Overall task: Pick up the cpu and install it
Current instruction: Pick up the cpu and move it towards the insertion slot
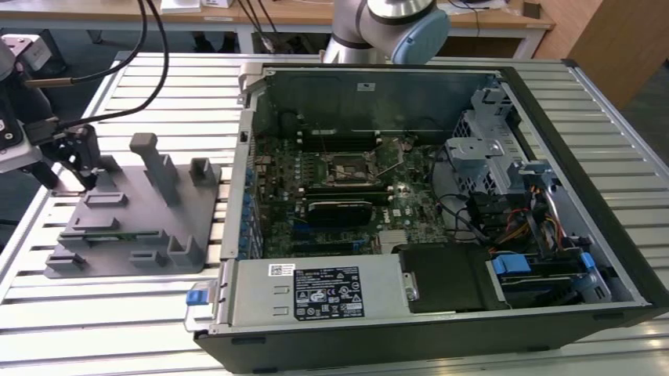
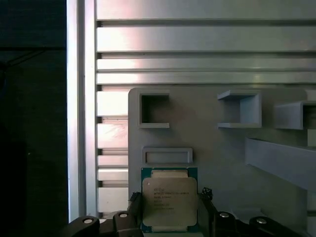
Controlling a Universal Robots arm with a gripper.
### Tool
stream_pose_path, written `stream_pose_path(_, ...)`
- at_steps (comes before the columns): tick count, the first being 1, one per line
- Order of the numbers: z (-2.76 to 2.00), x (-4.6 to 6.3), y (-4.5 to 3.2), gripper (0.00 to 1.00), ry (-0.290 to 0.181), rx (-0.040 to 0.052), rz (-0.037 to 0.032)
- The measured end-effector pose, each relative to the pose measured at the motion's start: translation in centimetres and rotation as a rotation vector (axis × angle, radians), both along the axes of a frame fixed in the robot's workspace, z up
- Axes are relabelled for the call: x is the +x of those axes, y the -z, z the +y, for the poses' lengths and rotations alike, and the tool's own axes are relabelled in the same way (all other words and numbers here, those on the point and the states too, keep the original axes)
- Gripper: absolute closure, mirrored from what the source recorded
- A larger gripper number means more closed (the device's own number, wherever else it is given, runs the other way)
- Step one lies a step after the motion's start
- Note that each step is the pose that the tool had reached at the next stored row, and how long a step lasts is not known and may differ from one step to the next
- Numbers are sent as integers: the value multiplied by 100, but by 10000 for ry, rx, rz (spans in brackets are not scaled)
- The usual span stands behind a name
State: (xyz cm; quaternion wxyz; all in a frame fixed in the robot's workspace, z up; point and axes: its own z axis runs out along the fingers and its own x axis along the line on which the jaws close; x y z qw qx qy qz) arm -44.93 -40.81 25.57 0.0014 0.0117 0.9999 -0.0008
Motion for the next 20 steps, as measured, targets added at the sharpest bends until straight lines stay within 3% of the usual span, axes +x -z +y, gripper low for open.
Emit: stream_pose_path(20,2,0,-162,47,0,0,-4)
